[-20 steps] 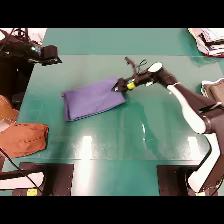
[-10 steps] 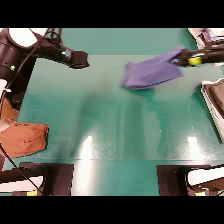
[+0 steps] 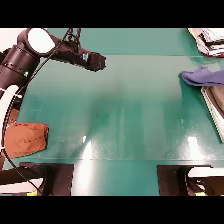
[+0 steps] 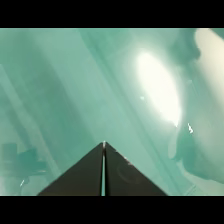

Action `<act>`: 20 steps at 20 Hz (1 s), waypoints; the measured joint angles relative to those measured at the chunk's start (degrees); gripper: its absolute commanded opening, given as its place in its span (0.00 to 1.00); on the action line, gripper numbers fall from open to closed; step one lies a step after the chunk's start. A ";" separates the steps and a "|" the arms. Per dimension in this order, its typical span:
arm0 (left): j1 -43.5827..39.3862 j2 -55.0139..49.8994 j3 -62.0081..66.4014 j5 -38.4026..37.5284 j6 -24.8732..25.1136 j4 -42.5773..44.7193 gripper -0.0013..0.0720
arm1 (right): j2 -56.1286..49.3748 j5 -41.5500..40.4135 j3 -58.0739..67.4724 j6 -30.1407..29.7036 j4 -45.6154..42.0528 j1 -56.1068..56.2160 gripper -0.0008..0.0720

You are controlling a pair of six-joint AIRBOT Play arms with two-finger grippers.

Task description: Fold the shirts.

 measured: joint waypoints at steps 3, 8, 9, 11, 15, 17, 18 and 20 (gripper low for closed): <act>-0.37 0.00 0.00 0.72 -0.02 -0.02 0.05 | 0.07 -0.33 2.49 -1.14 3.72 -2.29 0.03; -0.57 0.00 0.00 0.76 -0.02 0.00 0.05 | 0.13 1.79 12.37 -2.16 6.10 -4.13 0.03; -0.57 0.00 0.00 0.74 -0.02 0.00 0.05 | 0.20 2.78 14.08 -2.21 6.29 -4.59 0.03; -0.57 0.00 0.00 0.70 -0.02 0.00 0.05 | 1.03 4.76 15.61 -2.27 6.29 -5.90 0.03; -0.57 0.00 -0.02 0.20 -0.02 0.02 0.05 | 5.40 7.61 11.17 -2.16 -0.04 -9.40 0.03; -0.57 0.00 0.00 -0.28 -0.02 0.04 0.05 | 8.02 8.94 7.15 -2.12 -4.74 -11.74 0.03; -0.57 0.00 0.00 -0.39 -0.02 0.07 0.05 | 9.31 9.62 4.68 -1.97 -7.32 -13.11 0.03; -0.57 0.00 -0.02 -0.68 0.17 0.11 0.05 | 11.82 10.84 -0.55 -1.51 -11.56 -15.85 0.10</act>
